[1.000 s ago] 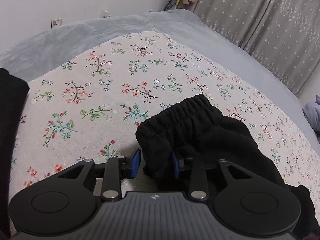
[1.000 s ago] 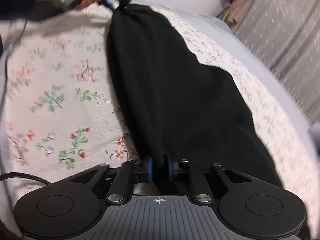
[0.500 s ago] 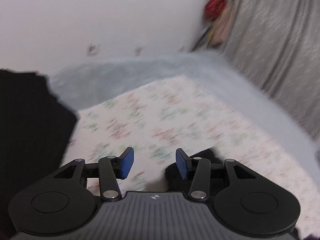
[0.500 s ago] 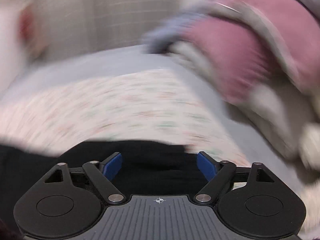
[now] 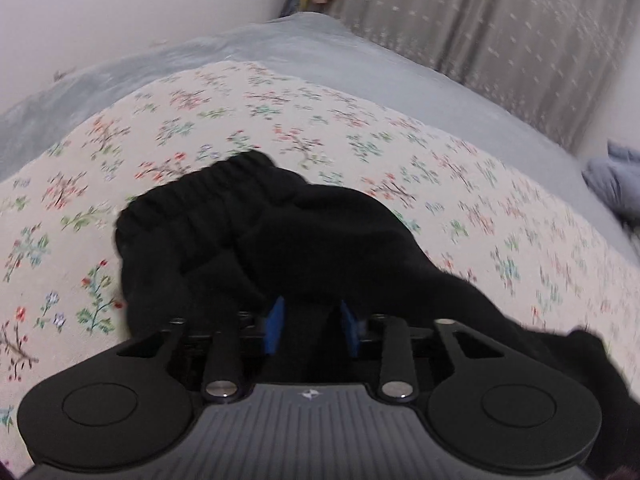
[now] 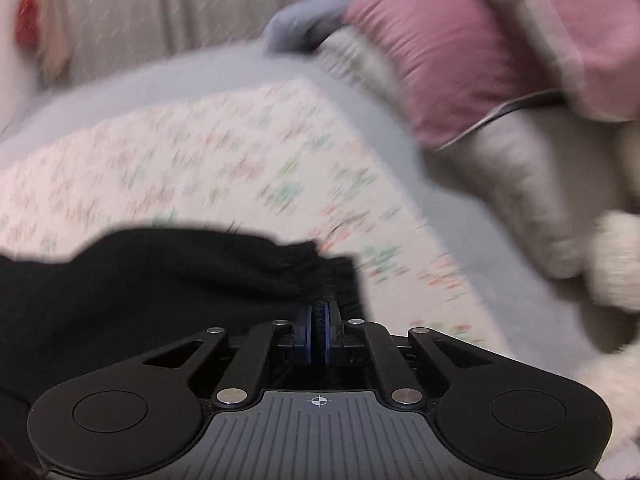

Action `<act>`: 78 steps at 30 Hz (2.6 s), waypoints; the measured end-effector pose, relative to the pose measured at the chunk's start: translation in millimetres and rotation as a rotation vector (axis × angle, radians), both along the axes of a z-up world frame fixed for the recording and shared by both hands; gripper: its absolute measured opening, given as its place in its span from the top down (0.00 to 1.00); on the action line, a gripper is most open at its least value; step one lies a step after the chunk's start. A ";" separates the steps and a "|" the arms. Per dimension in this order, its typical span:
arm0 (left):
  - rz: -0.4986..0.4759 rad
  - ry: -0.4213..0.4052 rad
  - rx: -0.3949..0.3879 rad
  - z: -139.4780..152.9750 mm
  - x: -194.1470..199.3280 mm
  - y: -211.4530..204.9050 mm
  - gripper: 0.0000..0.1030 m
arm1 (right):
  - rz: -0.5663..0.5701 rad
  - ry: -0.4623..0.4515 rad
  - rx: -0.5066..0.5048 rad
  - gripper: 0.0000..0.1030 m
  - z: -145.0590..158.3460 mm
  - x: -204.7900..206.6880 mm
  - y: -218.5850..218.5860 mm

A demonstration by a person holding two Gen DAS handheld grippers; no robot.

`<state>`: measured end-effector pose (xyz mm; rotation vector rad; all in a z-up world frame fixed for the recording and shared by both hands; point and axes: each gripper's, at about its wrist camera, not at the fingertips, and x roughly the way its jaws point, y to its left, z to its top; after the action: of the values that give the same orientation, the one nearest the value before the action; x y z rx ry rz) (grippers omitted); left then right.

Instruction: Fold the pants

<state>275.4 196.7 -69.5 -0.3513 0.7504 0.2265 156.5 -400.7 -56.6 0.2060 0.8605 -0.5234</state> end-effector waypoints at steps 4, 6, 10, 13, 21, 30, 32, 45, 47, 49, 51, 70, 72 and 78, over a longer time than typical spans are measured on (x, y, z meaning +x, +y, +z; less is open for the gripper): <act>0.019 -0.003 -0.029 -0.5 -1.3 5.4 0.84 | -0.025 -0.024 0.030 0.95 2.6 -22.3 -5.8; 0.027 0.004 -0.012 -0.7 1.3 1.6 0.85 | -0.022 0.013 0.040 0.95 -5.1 -16.3 -8.8; 0.030 0.006 0.038 1.4 -1.5 -9.4 0.85 | -0.065 -0.059 0.125 0.83 -1.2 -19.6 -23.5; 0.023 0.008 0.064 1.1 -0.3 -11.6 0.85 | -0.074 -0.019 0.128 0.44 -7.1 -17.1 -25.1; 0.020 0.012 0.086 -1.5 2.8 -12.5 0.85 | 0.007 0.029 0.079 0.94 -11.6 -14.2 -5.2; 0.001 0.028 0.179 -8.5 2.1 -19.1 0.94 | -0.012 0.103 0.010 0.94 -17.8 -17.0 -4.3; 0.002 0.031 0.187 -8.1 2.5 -19.9 0.94 | 0.021 0.148 -0.039 0.89 -26.2 -5.9 0.8; -0.114 -0.128 0.195 41.9 -25.2 -55.6 0.81 | 0.008 -0.110 -0.340 0.49 26.7 -4.0 51.7; -0.196 -0.083 0.197 28.7 -19.3 -78.0 0.81 | 0.105 -0.162 -0.272 0.49 29.8 9.7 69.1; -0.262 -0.028 0.212 12.4 -11.2 -95.9 0.81 | 0.234 -0.150 -0.115 0.50 20.0 33.0 86.9; -0.246 0.023 0.281 -2.2 -2.8 -101.5 0.81 | 0.361 -0.066 -0.021 0.50 -0.4 59.7 110.5; -0.275 -0.037 0.119 26.7 -2.6 -88.2 0.83 | 0.501 -0.106 0.085 0.39 15.8 106.6 144.4; -0.302 0.022 0.110 12.1 3.0 -96.5 0.83 | 0.694 -0.110 0.187 0.39 20.3 143.9 189.4; -0.229 0.113 0.028 -5.7 14.1 -72.7 0.85 | 0.944 0.028 0.273 0.58 -18.9 261.3 286.4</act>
<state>289.5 124.0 -75.2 -0.2251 0.8908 0.0404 417.8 -114.3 -75.5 0.0235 0.9478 0.4749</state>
